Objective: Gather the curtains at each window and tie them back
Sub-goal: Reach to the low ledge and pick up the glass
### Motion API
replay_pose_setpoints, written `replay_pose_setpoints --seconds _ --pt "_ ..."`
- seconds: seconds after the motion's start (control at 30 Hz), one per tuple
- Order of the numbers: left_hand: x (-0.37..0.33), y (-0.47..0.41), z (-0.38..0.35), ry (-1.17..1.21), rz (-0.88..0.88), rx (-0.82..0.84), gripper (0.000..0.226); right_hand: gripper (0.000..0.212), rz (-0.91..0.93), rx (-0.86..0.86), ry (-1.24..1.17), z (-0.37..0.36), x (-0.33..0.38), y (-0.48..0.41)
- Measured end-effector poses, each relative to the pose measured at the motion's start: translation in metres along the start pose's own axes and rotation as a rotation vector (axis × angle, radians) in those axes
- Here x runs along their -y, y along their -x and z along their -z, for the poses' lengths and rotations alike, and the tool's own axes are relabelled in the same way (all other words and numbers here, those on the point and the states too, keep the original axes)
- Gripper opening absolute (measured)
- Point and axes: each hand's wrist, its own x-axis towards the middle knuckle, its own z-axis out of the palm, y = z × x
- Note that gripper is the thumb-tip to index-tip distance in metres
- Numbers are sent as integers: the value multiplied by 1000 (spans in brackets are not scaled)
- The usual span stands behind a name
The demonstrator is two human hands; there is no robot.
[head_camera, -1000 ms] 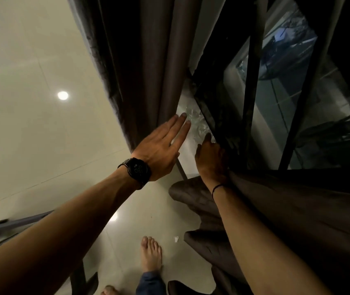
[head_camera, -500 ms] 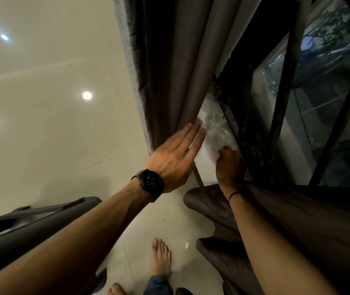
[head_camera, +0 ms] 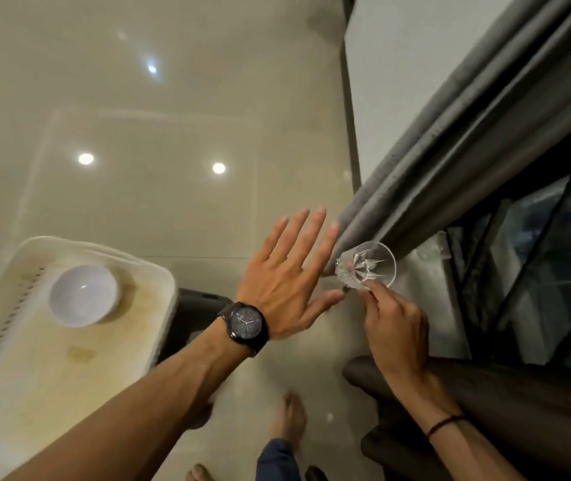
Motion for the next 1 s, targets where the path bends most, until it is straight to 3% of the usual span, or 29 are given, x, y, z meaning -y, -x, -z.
replay_pose_setpoints --seconds 0.17,0.3,0.43,0.5,0.57,0.67,0.9,1.0 --pt "62 84 93 -62 231 -35 88 29 281 14 -185 23 122 -7" --pt "110 177 146 -121 416 -48 99 19 482 12 -261 3 224 16" --pt "140 268 169 -209 582 0 116 25 663 134 -281 -27 304 56" --pt "150 308 169 -229 643 53 122 17 741 206 -255 -45 332 77" --pt "155 338 163 -240 697 91 125 6 792 283 -218 -65 349 95" --pt "157 368 149 -227 761 119 126 12 832 368 -134 -96 359 113" --pt "153 381 119 -182 786 97 125 26 789 405 57 -139 341 125" --pt "154 375 114 -176 806 96 111 22 828 394 54 -141 336 126"
